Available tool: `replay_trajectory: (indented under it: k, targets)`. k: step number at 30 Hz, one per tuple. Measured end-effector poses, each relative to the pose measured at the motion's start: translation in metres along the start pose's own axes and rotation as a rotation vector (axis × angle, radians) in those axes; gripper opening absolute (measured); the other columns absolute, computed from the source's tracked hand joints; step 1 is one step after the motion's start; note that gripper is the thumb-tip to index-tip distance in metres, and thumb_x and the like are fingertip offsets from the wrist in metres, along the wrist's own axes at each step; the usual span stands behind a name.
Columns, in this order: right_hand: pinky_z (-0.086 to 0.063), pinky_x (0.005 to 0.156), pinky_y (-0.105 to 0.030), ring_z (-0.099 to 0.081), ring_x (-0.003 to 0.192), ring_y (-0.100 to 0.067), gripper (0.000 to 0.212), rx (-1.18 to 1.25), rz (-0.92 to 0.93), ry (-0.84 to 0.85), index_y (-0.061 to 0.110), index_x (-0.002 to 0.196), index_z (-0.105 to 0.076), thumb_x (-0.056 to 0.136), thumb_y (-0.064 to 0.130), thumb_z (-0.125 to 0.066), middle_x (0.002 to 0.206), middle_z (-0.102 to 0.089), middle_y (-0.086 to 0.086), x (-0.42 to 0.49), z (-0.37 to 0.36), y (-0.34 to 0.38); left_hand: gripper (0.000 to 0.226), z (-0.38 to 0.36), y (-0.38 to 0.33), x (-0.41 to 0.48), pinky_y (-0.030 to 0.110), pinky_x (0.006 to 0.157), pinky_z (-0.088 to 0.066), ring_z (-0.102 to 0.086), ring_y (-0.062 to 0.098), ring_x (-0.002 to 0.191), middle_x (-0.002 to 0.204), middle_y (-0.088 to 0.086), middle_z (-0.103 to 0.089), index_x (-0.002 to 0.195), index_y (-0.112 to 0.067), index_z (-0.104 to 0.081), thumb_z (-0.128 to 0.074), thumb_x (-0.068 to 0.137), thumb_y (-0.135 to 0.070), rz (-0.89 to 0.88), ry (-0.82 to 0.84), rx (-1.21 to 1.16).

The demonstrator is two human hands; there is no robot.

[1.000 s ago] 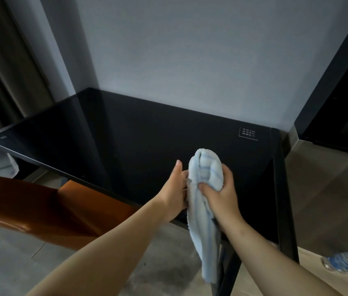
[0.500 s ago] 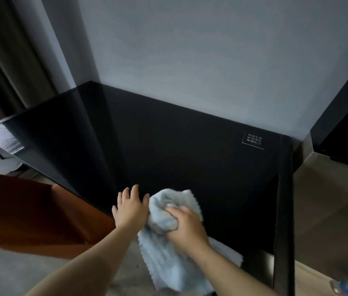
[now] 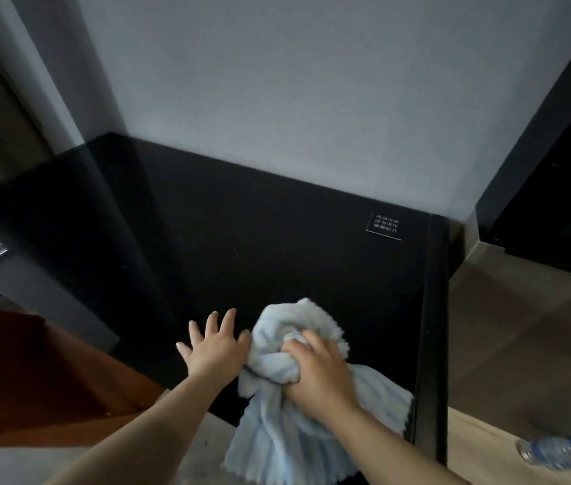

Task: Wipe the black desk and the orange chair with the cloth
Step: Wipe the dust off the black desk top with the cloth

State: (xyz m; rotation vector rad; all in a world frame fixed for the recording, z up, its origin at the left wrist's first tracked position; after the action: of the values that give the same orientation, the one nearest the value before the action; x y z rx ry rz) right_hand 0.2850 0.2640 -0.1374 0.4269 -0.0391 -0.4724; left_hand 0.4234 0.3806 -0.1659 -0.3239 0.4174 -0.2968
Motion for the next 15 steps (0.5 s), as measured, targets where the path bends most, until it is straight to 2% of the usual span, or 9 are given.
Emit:
replay_trajectory:
  k: [1,2,5,6,9,11,13,14,15]
  targets:
    - [-0.042,0.086,-0.034,-0.044,0.113,-0.021,0.03,0.074,0.06,0.022,0.038,0.107,-0.048,0.078,0.042,-0.051,0.127,-0.042,0.011,-0.001,0.003,0.006,0.055,-0.001,0.0,0.001,0.059,0.112,0.002,0.008,0.033,0.144,0.158,-0.005,-0.007,0.146,-0.041,-0.016,-0.028,0.095,-0.054,0.012,0.0,0.001]
    - [-0.043,0.087,-0.034,-0.045,0.112,-0.022,0.03,0.131,0.066,-0.036,0.037,0.105,-0.051,0.076,0.04,-0.054,0.126,-0.044,0.009,0.001,0.014,-0.001,0.054,-0.001,-0.002,0.002,0.06,0.112,0.002,0.008,0.033,0.144,0.158,-0.005,-0.007,0.146,-0.041,-0.018,-0.026,0.094,-0.055,0.026,-0.003,-0.003]
    - [-0.04,0.094,-0.041,-0.047,0.114,-0.033,0.04,0.067,-0.095,-0.325,0.025,0.113,-0.06,0.073,0.027,-0.063,0.132,-0.048,-0.002,0.013,0.06,-0.05,0.059,-0.001,-0.011,0.005,0.061,0.111,0.001,0.009,0.036,0.143,0.159,-0.003,-0.005,0.146,-0.04,-0.015,-0.024,0.092,-0.061,0.096,0.019,-0.013]
    - [-0.039,0.096,-0.044,-0.043,0.118,-0.035,0.043,-0.007,-0.136,-0.304,0.028,0.118,-0.058,0.075,0.028,-0.062,0.138,-0.043,-0.002,0.015,0.069,-0.063,0.061,-0.002,-0.015,0.005,0.061,0.111,0.0,0.01,0.039,0.143,0.159,-0.002,-0.002,0.147,-0.04,-0.013,-0.024,0.091,-0.062,0.119,0.039,0.008]
    - [-0.033,0.103,-0.044,-0.024,0.133,-0.031,0.049,-0.217,-0.135,0.002,0.043,0.133,-0.035,0.087,0.038,-0.048,0.153,-0.014,0.007,0.019,0.064,-0.105,0.066,-0.009,-0.024,0.003,0.061,0.111,0.0,0.012,0.043,0.141,0.159,0.002,0.006,0.148,-0.038,-0.006,-0.025,0.09,-0.065,0.142,0.068,0.088]
    - [-0.035,0.104,-0.044,-0.026,0.133,-0.034,0.05,-0.233,-0.419,-0.028,0.037,0.139,-0.03,0.091,0.034,-0.043,0.154,-0.014,0.0,0.006,0.081,-0.157,0.068,-0.011,-0.025,0.003,0.06,0.111,-0.001,0.012,0.043,0.141,0.158,0.003,0.009,0.148,-0.037,-0.003,-0.026,0.09,-0.065,0.128,0.06,0.129]
    - [-0.033,0.104,-0.049,-0.033,0.129,-0.04,0.046,-0.109,-0.847,-0.226,0.024,0.139,-0.035,0.094,0.032,-0.04,0.147,-0.026,-0.013,-0.023,0.115,-0.214,0.069,-0.01,-0.025,0.003,0.061,0.112,-0.001,0.013,0.041,0.142,0.158,0.002,0.011,0.149,-0.036,-0.002,-0.028,0.091,-0.063,0.1,0.054,0.151]
    - [-0.032,0.103,-0.054,-0.033,0.126,-0.044,0.047,-0.032,-0.995,-0.301,0.02,0.138,-0.035,0.094,0.034,-0.041,0.143,-0.028,-0.017,-0.035,0.127,-0.233,0.069,-0.009,-0.028,0.003,0.061,0.112,-0.001,0.015,0.038,0.142,0.158,0.002,0.012,0.149,-0.035,-0.001,-0.029,0.092,-0.062,0.067,0.045,0.166]
    - [-0.032,0.1,-0.058,-0.033,0.123,-0.046,0.049,0.008,-1.036,-0.367,0.018,0.137,-0.035,0.093,0.036,-0.047,0.143,-0.027,-0.019,-0.038,0.135,-0.241,0.068,-0.008,-0.033,0.004,0.062,0.111,0.0,0.016,0.036,0.142,0.158,0.001,0.013,0.149,-0.035,-0.001,-0.029,0.092,-0.061,0.023,0.035,0.183]
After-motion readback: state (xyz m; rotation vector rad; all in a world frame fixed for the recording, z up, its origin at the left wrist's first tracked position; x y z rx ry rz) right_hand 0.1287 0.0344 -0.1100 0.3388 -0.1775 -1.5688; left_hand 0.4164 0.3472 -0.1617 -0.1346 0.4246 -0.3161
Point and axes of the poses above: each hand's wrist, its own x-axis towards the middle knuckle, its own z-axis out of the back of the hand, y = z × x, the point moved 6 cm from there along x, towards the middle knuckle
